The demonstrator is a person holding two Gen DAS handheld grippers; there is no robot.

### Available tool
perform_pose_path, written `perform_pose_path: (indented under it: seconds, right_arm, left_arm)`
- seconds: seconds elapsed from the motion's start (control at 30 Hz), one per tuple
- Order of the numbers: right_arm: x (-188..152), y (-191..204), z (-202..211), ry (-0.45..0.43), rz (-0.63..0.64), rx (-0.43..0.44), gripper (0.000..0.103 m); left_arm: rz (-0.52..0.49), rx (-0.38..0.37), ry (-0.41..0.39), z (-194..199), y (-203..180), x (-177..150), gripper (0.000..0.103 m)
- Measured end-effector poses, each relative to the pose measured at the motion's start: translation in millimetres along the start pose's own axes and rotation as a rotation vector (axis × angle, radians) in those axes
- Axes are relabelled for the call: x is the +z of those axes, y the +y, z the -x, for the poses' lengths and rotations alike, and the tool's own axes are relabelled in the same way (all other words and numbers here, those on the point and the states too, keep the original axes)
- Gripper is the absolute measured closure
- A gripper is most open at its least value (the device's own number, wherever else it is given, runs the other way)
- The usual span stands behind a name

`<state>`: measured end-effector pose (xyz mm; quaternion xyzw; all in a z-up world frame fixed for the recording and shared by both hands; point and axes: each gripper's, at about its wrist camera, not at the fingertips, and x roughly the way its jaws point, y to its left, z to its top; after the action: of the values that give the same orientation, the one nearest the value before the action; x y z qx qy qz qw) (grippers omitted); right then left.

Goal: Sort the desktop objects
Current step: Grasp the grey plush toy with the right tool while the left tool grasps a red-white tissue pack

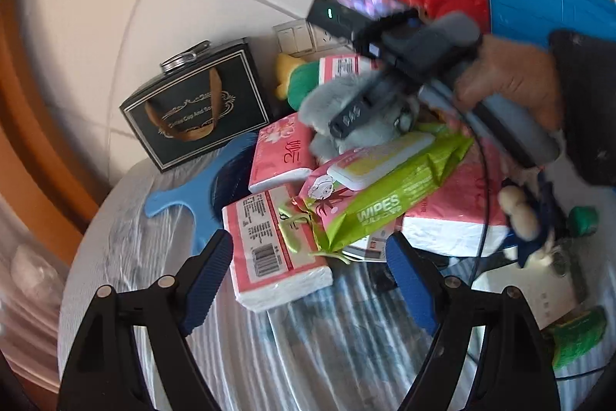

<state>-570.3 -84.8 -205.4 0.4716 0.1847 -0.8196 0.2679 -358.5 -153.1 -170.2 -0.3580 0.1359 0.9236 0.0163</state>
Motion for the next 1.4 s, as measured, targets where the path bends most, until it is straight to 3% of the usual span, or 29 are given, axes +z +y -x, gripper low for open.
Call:
perform_pose_path:
  seconds: [0.1,0.3,0.47,0.57,0.67,0.73,0.8,0.93,1.13,1.3,1.4]
  right_arm:
    - [0.2,-10.8,10.6,-0.036,-0.033,0.076,0.052]
    - [-9.2,-23.9,43.4,-0.111,-0.106,0.175,0.052]
    - [-11.8,-16.4,49.9,-0.126,-0.097,0.195,0.052]
    - [-10.1,-13.7,46.7,-0.123,-0.102,0.208,0.052]
    - [-8.0,-12.7,42.8,-0.111,-0.1,0.201,0.052]
    - [-6.7,-11.0,37.9,-0.088,-0.096,0.198,0.046]
    - [-7.2,-10.4,36.0,-0.079,-0.097,0.187,0.0]
    - [-5.0,-6.3,31.6,-0.051,-0.054,0.184,0.0]
    - [-3.7,-6.4,34.9,-0.068,-0.071,0.196,0.0]
    - [-3.0,-5.2,37.9,-0.076,-0.076,0.213,0.0]
    - [-1.0,-5.6,38.7,-0.08,-0.074,0.207,0.0]
  left_arm:
    - [-0.015,-0.018,0.027,-17.5,2.0,-5.2,0.021]
    - [0.077,-0.041,0.122,-42.1,27.8,-30.5,0.021]
    - [0.193,-0.094,0.124,-63.4,32.3,-33.7,0.021]
    - [0.182,-0.032,0.127,-74.2,26.5,-29.5,0.021]
    - [0.206,-0.027,0.12,-81.7,29.3,-21.2,0.021]
    - [0.2,-0.012,0.121,-85.8,29.9,-16.0,0.02]
    - [0.206,-0.007,0.123,-87.4,30.2,-12.6,0.017]
    - [0.27,-0.015,0.093,-70.1,45.3,-11.4,0.018]
    - [0.392,-0.047,0.125,-74.8,66.9,-26.5,0.018]
    - [0.352,-0.098,0.131,-86.1,55.0,-21.5,0.014]
    - [0.319,-0.081,0.166,-97.4,48.0,-14.7,0.006]
